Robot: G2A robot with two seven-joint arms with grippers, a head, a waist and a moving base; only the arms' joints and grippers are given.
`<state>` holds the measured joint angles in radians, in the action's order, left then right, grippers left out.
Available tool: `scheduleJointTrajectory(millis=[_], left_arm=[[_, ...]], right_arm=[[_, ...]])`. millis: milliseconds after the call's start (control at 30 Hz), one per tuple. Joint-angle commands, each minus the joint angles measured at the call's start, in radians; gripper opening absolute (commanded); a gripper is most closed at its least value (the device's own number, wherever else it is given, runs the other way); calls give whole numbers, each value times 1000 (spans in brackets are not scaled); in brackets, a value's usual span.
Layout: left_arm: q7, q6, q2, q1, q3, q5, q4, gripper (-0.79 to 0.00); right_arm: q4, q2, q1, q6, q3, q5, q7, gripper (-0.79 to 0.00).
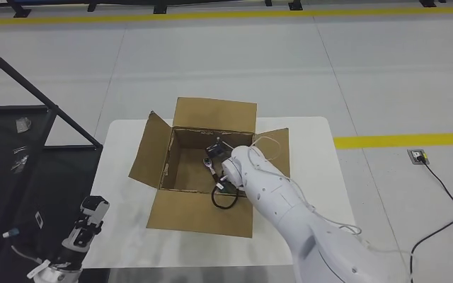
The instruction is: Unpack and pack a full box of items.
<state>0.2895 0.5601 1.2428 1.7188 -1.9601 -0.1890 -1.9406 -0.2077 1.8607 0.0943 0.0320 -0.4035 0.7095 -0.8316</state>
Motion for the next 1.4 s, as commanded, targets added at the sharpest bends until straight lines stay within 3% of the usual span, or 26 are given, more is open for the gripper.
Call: scheduleJointTrajectory(millis=[0,133,233,267,300,700,967,1200,1367], left_arm=[[1,-1,-1,-2,-1,0,2,0],[1,-3,-3,-5,0,-1,7,0],[1,-7,-4,-9,2,-4,12,0],[0,-8,-4,-11,3,-4,14,0],[-1,-9,-5,-12,4,-5,16,0],[11,-29,-10,-44,29,-9,23,0],[34,-44,-15,-85,61,-24,24,0],[42,-51,-19,-113,84,-29,21,0],[37,-54,-21,-124,90,-27,26,0]], right_arm=[[12,4,0,1,-4,-1,4,-394],[29,8,-2,8,-14,-8,19,-456],[38,9,-6,20,-24,-16,33,-625],[39,9,-9,25,-27,-17,38,-730],[39,9,-12,30,-31,-20,45,-785],[-36,0,-85,182,-48,10,66,-785],[-134,-37,-96,223,-77,29,48,-785],[-346,-124,-59,186,-148,72,30,-785],[-716,-243,67,116,-275,173,-98,-785]])
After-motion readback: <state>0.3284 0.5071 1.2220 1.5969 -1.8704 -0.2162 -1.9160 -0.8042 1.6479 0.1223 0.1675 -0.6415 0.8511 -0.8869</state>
